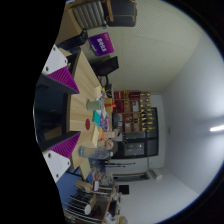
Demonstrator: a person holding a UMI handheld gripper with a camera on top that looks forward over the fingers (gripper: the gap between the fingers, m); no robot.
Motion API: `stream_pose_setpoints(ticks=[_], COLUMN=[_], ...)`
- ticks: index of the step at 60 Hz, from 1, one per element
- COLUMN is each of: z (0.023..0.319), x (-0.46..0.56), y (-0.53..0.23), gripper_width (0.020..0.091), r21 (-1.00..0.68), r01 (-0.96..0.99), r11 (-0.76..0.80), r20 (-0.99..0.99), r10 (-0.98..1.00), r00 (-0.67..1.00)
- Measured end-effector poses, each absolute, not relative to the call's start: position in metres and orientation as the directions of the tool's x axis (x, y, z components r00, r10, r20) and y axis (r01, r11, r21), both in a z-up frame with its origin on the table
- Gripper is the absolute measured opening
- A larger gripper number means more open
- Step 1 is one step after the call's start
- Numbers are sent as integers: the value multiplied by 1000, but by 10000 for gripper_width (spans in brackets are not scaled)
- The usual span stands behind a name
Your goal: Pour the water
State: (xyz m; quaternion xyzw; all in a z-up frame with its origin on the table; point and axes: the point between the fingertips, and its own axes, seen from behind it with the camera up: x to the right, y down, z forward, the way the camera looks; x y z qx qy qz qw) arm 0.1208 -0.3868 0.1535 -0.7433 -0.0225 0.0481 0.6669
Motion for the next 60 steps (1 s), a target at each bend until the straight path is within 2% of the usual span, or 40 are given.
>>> stream_pose_setpoints(ticks=[16, 25, 45, 60], z=[150, 152, 157, 121], x=[127, 158, 303, 338], y=[-382, -353, -184, -66], gripper_width=[800, 801, 809, 810], r21=[-995, -996, -998, -995], r01=[17, 37, 50, 69], r11=[-94, -79, -30, -78], r20=[7, 31, 53, 80], r10=[106, 73, -116, -161], r00=[994, 997, 992, 984])
